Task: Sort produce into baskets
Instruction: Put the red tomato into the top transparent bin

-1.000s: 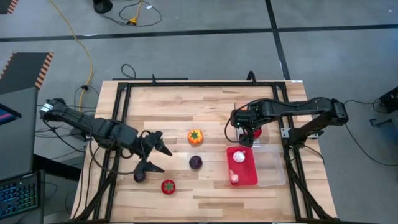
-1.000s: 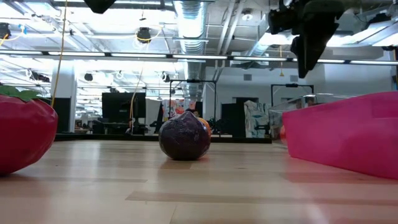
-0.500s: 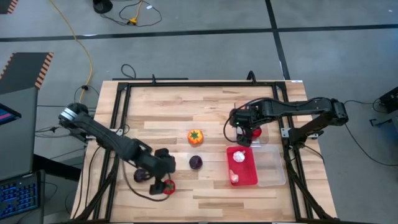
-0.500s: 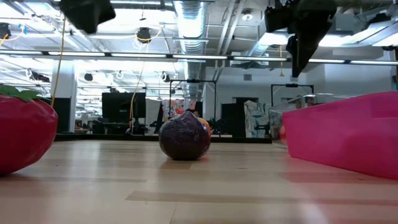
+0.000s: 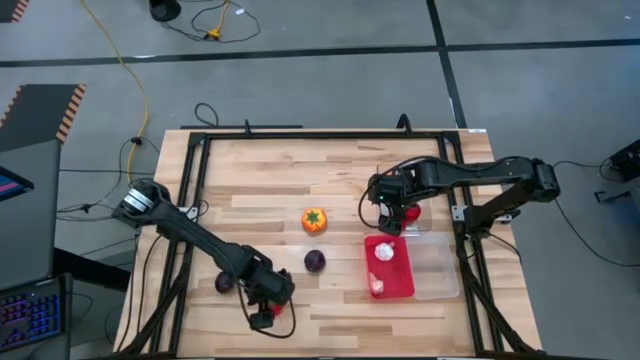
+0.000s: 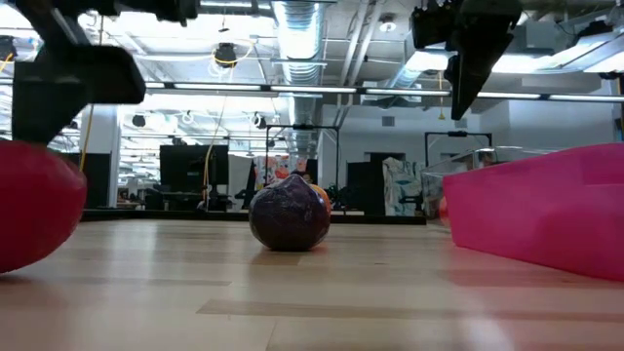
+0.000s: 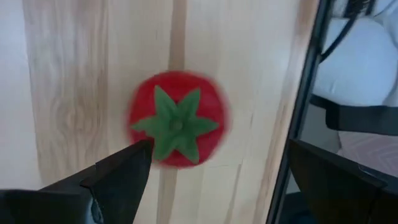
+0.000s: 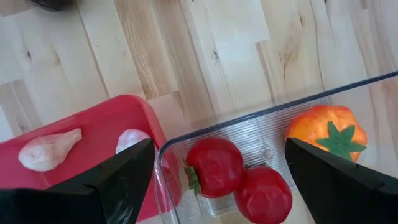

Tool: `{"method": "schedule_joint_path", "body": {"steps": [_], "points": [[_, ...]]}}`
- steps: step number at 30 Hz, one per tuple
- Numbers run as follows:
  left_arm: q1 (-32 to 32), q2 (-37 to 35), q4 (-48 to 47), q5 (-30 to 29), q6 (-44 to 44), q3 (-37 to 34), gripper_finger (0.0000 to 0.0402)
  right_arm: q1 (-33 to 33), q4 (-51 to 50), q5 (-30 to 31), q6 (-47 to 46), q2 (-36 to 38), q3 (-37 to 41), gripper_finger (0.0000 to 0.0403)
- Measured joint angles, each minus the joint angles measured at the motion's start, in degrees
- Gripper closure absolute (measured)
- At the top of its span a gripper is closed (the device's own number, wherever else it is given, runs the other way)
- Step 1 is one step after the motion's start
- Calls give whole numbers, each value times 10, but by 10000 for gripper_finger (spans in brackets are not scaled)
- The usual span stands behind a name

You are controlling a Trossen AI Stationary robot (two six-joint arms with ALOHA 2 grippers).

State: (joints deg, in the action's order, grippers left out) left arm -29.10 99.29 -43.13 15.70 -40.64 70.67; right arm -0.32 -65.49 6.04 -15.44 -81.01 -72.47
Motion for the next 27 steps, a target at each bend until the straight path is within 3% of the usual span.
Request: {"method": "schedule_joint_path", "body": {"steps": [15, 27], "points": [[-5, 1, 21, -47, -5, 0, 43, 0, 1, 0, -1, 0, 0, 17], [-90, 1, 115, -109, -25, 0, 43, 4, 1, 0, -1, 0, 0, 17]]}}
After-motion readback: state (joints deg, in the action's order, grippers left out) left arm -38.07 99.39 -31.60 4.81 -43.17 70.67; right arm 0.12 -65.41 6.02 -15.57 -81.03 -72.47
